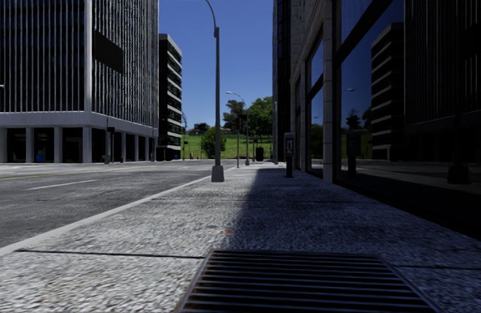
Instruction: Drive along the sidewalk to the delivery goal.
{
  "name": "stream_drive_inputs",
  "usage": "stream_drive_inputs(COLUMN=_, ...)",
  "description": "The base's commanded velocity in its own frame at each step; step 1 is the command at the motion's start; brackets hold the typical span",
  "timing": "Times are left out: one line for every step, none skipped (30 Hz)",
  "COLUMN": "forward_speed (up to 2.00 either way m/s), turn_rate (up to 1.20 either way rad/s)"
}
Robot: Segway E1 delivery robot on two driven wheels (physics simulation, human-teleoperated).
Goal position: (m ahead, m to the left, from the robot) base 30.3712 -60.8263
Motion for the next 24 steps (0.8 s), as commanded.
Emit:
stream_drive_inputs(forward_speed=2.0, turn_rate=0.0)
stream_drive_inputs(forward_speed=2.0, turn_rate=0.0)
stream_drive_inputs(forward_speed=2.0, turn_rate=0.0)
stream_drive_inputs(forward_speed=2.0, turn_rate=0.0)
stream_drive_inputs(forward_speed=2.0, turn_rate=0.0)
stream_drive_inputs(forward_speed=2.0, turn_rate=0.0)
stream_drive_inputs(forward_speed=2.0, turn_rate=0.0)
stream_drive_inputs(forward_speed=2.0, turn_rate=0.0)
stream_drive_inputs(forward_speed=2.0, turn_rate=-0.06)
stream_drive_inputs(forward_speed=2.0, turn_rate=-0.1)
stream_drive_inputs(forward_speed=2.0, turn_rate=-0.12)
stream_drive_inputs(forward_speed=2.0, turn_rate=-0.14)
stream_drive_inputs(forward_speed=2.0, turn_rate=-0.14)
stream_drive_inputs(forward_speed=2.0, turn_rate=-0.16)
stream_drive_inputs(forward_speed=2.0, turn_rate=-0.18)
stream_drive_inputs(forward_speed=2.0, turn_rate=-0.18)
stream_drive_inputs(forward_speed=2.0, turn_rate=-0.18)
stream_drive_inputs(forward_speed=2.0, turn_rate=-0.18)
stream_drive_inputs(forward_speed=2.0, turn_rate=-0.18)
stream_drive_inputs(forward_speed=2.0, turn_rate=-0.18)
stream_drive_inputs(forward_speed=2.0, turn_rate=-0.18)
stream_drive_inputs(forward_speed=2.0, turn_rate=-0.2)
stream_drive_inputs(forward_speed=2.0, turn_rate=-0.2)
stream_drive_inputs(forward_speed=2.0, turn_rate=-0.22)
